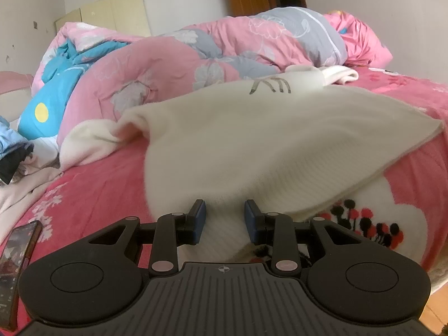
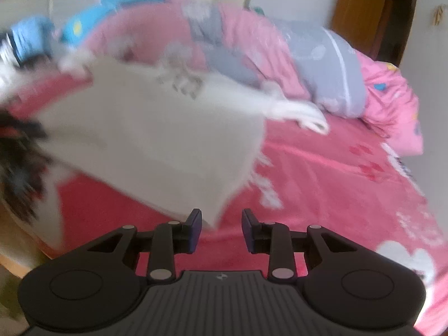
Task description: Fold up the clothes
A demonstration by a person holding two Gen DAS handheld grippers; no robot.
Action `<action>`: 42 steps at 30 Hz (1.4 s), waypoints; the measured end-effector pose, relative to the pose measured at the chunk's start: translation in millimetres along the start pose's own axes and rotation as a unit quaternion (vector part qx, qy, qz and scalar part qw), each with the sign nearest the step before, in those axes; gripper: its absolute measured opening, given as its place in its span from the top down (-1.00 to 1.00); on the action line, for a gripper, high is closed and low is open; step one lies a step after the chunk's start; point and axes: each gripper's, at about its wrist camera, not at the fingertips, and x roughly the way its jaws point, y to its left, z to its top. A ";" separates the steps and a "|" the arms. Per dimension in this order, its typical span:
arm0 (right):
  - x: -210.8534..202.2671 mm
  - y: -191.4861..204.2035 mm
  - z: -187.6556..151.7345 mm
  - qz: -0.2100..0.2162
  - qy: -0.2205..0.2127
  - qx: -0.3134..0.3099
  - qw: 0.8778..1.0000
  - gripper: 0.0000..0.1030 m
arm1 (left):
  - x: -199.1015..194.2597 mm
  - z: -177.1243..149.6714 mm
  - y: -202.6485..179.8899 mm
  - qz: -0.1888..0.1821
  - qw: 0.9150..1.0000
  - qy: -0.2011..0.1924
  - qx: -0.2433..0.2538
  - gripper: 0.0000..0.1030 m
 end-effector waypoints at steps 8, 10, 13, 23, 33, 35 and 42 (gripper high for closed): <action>55.8 49.2 28.4 0.158 -0.015 0.064 0.985 0.56 | 0.4 0.5 -1.9 0.002 1.000 0.000 -0.003 0.41; 74.6 65.8 31.9 0.193 -0.012 0.076 0.978 0.60 | 0.2 0.0 -0.7 0.001 1.000 -0.001 -0.004 0.41; 105.8 87.0 26.9 0.227 0.003 0.088 0.970 0.61 | -2.7 0.2 2.1 -0.002 1.000 -0.002 -0.009 0.41; 133.3 70.1 19.4 0.255 0.034 0.164 0.952 0.79 | -35.9 2.5 23.7 0.009 0.996 0.002 -0.091 0.41; 130.9 78.9 19.5 0.236 0.029 0.141 0.961 0.79 | -13.0 -14.3 92.4 -0.120 0.915 0.089 -0.374 0.40; 131.1 77.9 18.6 0.238 0.028 0.145 0.960 0.79 | -7.8 -15.7 95.6 -0.129 0.905 0.098 -0.393 0.41; 131.5 77.8 18.5 0.240 0.026 0.147 0.959 0.79 | -7.9 -9.2 94.4 -0.125 0.891 0.112 -0.421 0.90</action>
